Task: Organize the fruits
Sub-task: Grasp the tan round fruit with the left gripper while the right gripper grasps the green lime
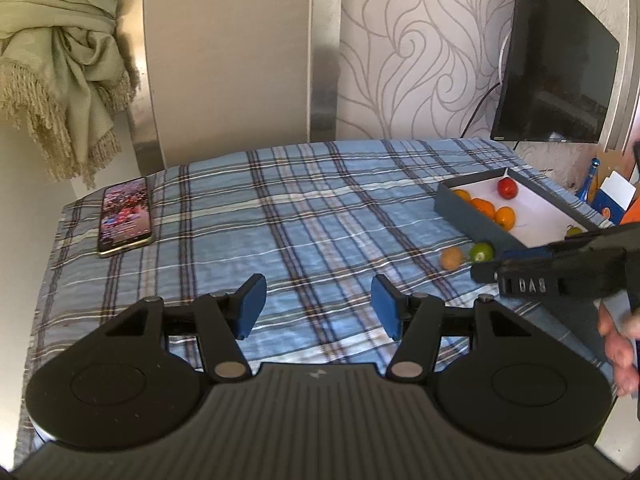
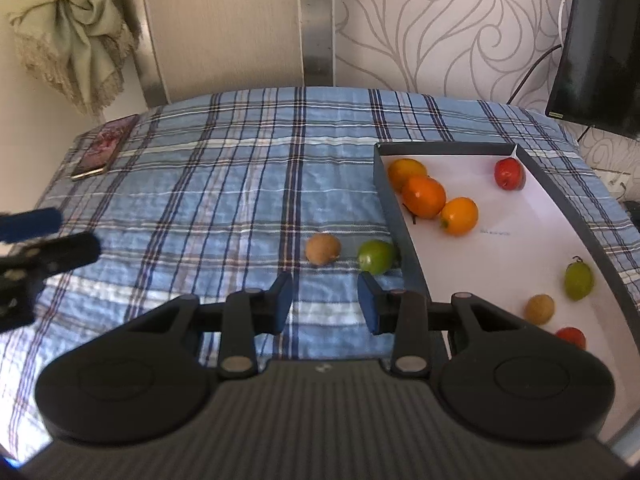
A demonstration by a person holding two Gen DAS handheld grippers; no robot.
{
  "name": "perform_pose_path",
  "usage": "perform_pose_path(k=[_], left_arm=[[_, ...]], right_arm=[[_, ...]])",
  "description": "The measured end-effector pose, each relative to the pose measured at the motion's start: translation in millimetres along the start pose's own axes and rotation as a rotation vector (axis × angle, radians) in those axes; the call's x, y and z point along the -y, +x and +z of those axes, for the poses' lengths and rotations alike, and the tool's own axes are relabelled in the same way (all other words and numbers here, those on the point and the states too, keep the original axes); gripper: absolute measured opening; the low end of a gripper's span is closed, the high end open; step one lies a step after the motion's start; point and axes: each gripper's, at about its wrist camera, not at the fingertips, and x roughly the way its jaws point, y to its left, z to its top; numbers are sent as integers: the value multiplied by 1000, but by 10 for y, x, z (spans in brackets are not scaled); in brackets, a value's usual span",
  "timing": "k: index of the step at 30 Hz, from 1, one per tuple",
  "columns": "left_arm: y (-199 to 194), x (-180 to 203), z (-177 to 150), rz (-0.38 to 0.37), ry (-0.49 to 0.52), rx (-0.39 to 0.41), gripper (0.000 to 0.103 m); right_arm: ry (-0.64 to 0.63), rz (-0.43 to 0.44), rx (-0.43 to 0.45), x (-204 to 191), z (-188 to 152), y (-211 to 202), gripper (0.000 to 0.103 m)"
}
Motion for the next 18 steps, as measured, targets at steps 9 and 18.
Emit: perform_pose_path(k=[9,18], left_arm=[[8,-185,-43,16,-8,-16,64],[81,-243,-43,-2,-5,-30,64]], right_arm=[[81,-153,-13,75,11,309,29],[-33,-282,21,-103,36,490,25]])
